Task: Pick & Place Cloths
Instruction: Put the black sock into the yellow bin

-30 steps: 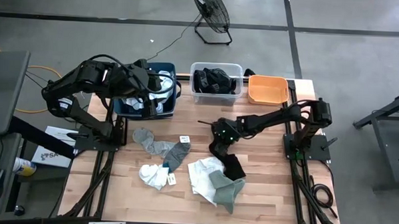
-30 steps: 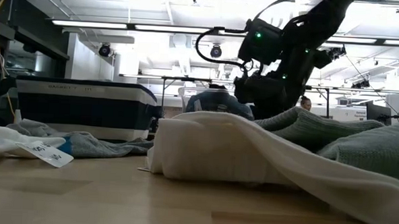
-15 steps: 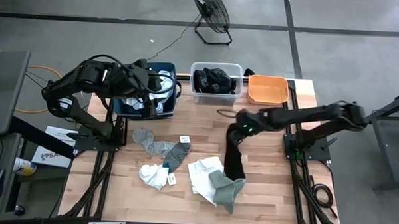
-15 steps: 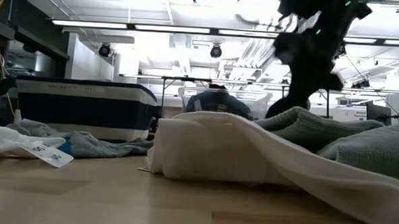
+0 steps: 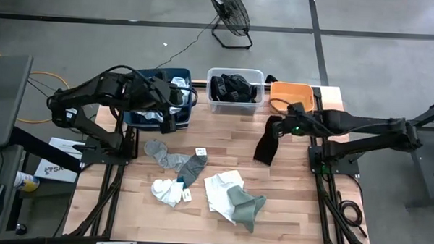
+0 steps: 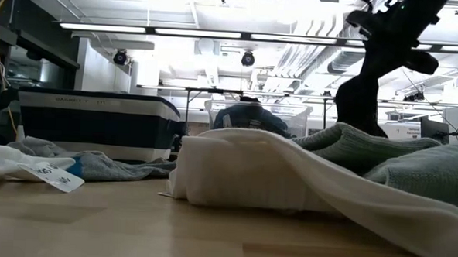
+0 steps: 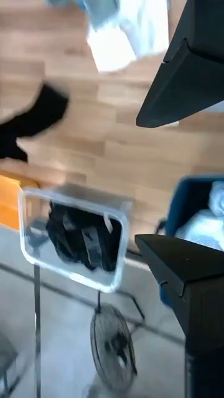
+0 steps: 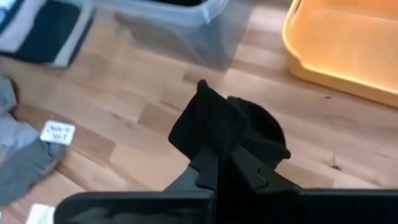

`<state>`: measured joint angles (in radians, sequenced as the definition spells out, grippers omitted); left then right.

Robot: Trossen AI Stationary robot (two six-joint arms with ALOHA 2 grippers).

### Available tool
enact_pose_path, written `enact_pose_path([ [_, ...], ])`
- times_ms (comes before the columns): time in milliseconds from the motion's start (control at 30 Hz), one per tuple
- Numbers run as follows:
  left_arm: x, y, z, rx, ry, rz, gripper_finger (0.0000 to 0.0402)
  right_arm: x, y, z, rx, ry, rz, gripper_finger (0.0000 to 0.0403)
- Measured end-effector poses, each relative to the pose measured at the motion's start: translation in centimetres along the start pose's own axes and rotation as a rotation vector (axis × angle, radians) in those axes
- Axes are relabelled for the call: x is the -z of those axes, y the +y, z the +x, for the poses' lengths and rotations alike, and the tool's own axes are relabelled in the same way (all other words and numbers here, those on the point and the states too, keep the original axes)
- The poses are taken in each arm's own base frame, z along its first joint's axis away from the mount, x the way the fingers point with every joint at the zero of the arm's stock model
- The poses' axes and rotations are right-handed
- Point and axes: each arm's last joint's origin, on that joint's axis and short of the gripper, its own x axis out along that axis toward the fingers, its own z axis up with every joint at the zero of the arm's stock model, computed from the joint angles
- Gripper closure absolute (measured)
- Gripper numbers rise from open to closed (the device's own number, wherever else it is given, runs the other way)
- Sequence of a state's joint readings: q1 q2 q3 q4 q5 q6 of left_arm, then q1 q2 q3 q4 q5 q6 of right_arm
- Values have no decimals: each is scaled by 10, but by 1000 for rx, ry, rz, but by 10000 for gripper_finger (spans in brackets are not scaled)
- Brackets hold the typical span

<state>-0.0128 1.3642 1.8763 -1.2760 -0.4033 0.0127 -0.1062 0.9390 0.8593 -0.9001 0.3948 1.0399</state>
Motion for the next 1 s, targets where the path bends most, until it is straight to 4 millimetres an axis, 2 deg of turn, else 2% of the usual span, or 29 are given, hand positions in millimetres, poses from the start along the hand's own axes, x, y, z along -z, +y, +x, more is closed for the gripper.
enact_pose_path([
  [167, 6, -3, 2, 61, -37, -43, 112, -11, -8, -13, -17, -95, -30, 398],
  [400, 23, -4, 1, 110, -183, -158, 112, -42, -7, -39, 6, -260, -93, 398],
  [767, 84, -17, 22, 234, -363, -294, 112, -93, -8, -74, 127, -437, -192, 398],
  [1000, 121, -20, 29, 255, -495, -384, 112, -116, -13, -77, 257, -474, -255, 398],
])
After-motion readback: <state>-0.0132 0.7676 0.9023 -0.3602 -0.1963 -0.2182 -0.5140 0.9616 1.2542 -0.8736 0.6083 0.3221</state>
